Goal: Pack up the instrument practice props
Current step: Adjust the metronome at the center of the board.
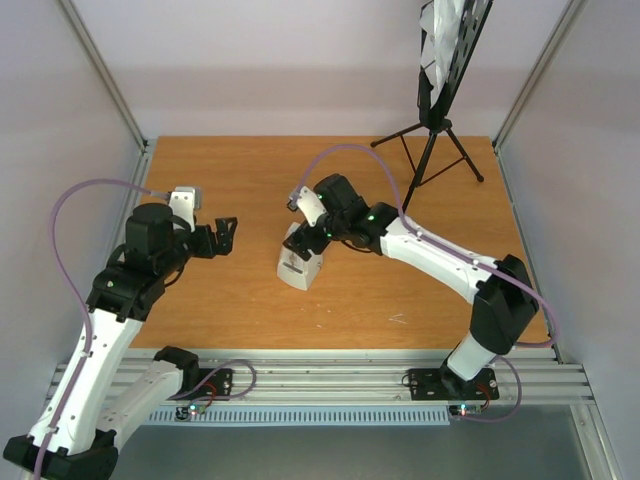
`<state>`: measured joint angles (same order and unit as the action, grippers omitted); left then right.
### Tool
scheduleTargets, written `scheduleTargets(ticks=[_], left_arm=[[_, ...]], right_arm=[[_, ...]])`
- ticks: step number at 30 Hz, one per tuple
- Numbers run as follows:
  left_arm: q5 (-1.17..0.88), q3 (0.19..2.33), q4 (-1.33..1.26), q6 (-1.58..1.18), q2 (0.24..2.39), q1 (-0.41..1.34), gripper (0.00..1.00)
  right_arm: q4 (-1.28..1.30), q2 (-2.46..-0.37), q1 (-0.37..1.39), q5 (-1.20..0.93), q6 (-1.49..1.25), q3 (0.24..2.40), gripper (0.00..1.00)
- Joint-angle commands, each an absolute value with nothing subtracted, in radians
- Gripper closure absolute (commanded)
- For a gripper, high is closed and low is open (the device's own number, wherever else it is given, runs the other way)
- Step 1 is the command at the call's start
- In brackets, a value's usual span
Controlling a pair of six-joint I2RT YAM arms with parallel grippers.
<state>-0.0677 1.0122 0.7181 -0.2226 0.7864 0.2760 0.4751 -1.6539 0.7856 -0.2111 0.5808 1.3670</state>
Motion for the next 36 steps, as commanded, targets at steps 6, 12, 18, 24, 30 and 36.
scheduleTargets(ticks=[6, 12, 18, 24, 30, 36], left_arm=[[-0.318, 0.867, 0.520, -0.344, 0.730, 0.277, 0.01], [-0.395, 0.571, 0.212, -0.504, 0.731, 0.282, 0.01], [-0.640, 0.277, -0.453, -0.656, 0.925, 0.257, 0.01], [-0.734, 0.250, -0.792, -0.673, 1.188, 0.255, 0.01], [-0.692, 0.298, -0.707, -0.564, 1.286, 0.256, 0.01], [-0.714, 0.284, -0.737, -0.571, 1.287, 0.287, 0.01]], right_arm=[[0.376, -1.340, 0.781, -0.187, 0.449, 1.161, 0.02], [0.351, -1.123, 0.725, -0.151, 0.185, 0.888, 0.09], [0.275, -1.101, 0.716, -0.152, 0.050, 0.714, 0.29], [0.135, -1.226, 0.708, -0.190, 0.014, 0.691, 0.36], [0.059, -1.339, 0.697, -0.204, 0.002, 0.715, 0.39], [0.018, -1.449, 0.667, -0.236, -0.049, 0.751, 0.43]])
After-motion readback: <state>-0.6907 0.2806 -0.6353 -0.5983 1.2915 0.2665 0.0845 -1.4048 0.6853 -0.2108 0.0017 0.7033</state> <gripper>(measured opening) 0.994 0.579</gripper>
